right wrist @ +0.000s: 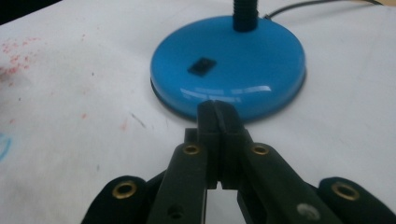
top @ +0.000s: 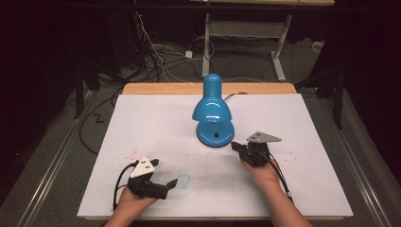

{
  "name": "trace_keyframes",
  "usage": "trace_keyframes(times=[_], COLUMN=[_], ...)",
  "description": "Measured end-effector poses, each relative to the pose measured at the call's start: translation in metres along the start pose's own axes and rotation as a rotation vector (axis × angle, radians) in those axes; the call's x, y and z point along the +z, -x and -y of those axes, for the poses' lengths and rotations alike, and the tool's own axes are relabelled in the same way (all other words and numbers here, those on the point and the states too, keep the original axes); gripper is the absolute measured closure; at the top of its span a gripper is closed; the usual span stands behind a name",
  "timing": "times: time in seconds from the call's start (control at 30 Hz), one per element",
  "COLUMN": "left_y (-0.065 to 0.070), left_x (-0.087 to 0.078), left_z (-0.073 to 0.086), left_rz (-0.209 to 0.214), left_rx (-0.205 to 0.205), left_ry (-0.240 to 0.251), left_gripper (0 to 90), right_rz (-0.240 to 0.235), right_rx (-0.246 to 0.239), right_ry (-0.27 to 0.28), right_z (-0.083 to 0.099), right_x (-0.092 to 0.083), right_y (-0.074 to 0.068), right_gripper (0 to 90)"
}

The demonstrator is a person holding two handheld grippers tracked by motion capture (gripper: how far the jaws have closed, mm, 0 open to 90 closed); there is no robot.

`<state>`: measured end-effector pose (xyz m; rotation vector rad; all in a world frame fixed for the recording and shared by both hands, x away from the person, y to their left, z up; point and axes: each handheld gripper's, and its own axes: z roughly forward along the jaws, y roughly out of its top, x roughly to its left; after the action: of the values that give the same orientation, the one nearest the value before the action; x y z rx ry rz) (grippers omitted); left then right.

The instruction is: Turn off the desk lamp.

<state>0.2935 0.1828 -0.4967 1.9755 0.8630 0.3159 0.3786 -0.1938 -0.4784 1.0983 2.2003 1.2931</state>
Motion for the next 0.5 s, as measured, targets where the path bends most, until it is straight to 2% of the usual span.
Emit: trace_keyframes(times=[0.13, 0.33, 0.4, 0.43, 0.5], left_y=[0.000, -0.001, 0.000, 0.000, 0.000], left_x=[0.000, 0.000, 0.000, 0.000, 0.000], left_z=[0.000, 0.000, 0.000, 0.000, 0.000], left_rz=[0.002, 0.006, 0.007, 0.007, 0.007], left_rx=[-0.003, -0.004, -0.002, -0.002, -0.003], left_ry=[0.001, 0.002, 0.002, 0.002, 0.001], left_gripper=[0.0, 0.0, 0.0, 0.0, 0.0], right_rz=[0.019, 0.052, 0.054, 0.063, 0.071], right_rx=[-0.005, 0.019, 0.004, -0.004, -0.010], right_ry=[0.003, 0.010, 0.018, 0.015, 0.024], right_z=[0.014, 0.036, 0.040, 0.046, 0.054], right_x=[-0.023, -0.062, -0.068, -0.078, -0.084], right_y=[0.007, 0.014, 0.015, 0.012, 0.011], right_gripper=[90.0, 90.0, 90.0, 90.0, 90.0])
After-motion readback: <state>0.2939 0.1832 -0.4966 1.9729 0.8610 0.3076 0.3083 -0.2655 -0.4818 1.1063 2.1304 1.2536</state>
